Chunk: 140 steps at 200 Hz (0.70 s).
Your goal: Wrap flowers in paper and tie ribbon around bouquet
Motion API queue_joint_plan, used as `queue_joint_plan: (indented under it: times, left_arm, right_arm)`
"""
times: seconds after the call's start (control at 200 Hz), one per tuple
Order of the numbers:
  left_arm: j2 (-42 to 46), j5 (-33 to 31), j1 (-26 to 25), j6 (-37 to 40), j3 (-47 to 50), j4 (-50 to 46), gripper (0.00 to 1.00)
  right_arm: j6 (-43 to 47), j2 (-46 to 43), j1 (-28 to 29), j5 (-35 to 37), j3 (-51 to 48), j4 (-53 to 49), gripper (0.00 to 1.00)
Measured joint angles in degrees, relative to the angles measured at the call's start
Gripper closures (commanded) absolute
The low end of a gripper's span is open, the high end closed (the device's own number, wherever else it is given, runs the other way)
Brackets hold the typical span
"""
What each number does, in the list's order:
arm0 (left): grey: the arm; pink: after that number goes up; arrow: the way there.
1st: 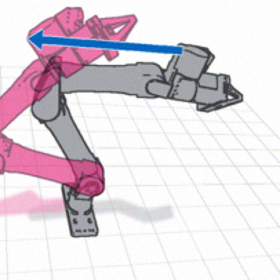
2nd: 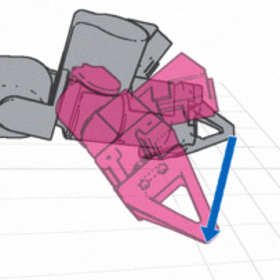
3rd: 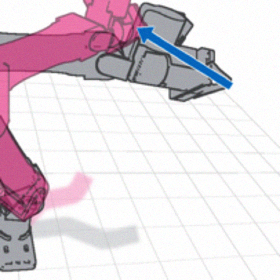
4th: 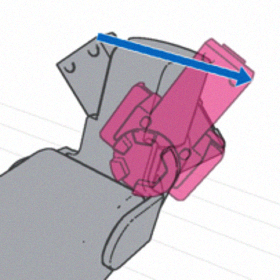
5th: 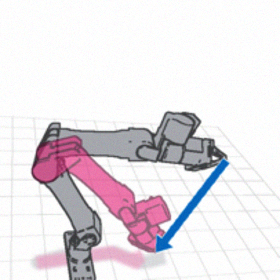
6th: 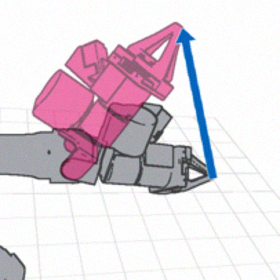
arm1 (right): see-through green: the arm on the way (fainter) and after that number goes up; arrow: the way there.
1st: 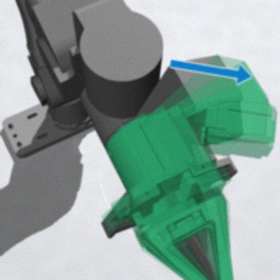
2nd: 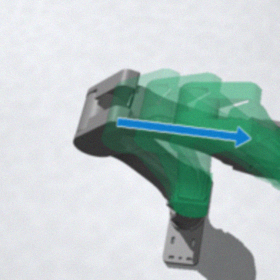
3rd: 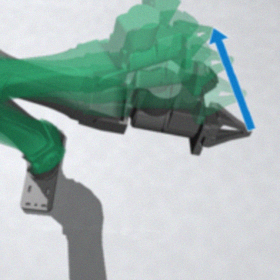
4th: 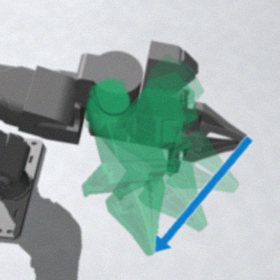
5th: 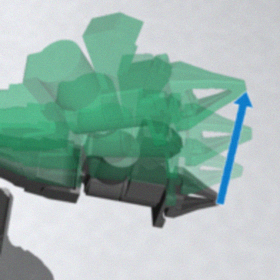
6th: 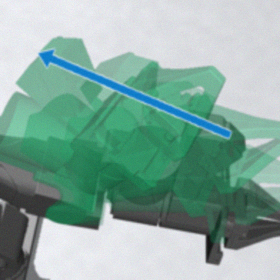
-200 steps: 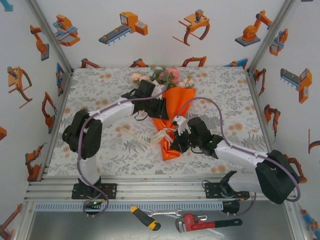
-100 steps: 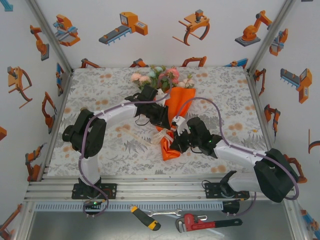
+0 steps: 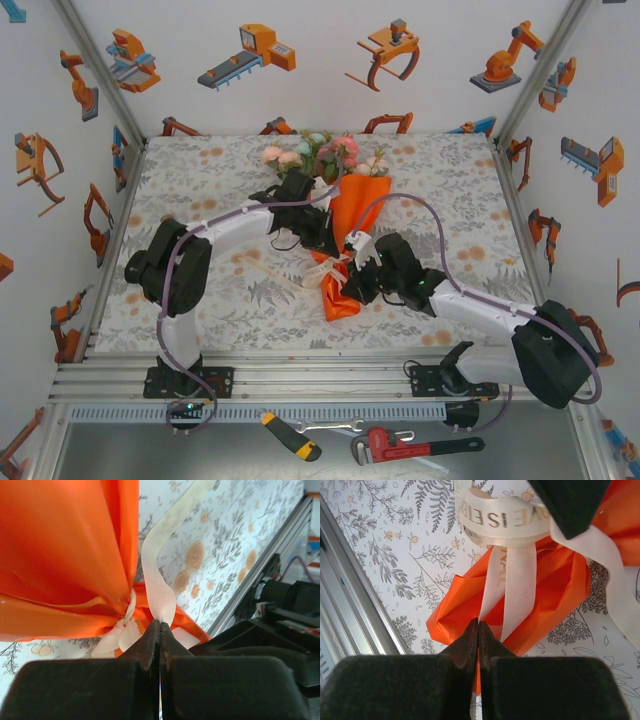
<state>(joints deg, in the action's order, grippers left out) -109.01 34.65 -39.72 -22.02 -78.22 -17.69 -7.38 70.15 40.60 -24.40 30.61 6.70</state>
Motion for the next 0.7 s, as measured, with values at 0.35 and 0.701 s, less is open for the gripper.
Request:
queue_joint_plan:
  times: [0.35,0.701]
  left_arm:
    - [4.83,-4.31,0.02,-3.15,2.19,4.5,1.0]
    - [5.38,-13.27,0.2,-3.19,3.74,3.1,0.72]
  right_arm:
    - [0.15,-0.22,0.0,2.99,0.0,-0.26,0.87]
    - [-0.31,-1.29,0.0,10.6,0.57,0.9,0.95]
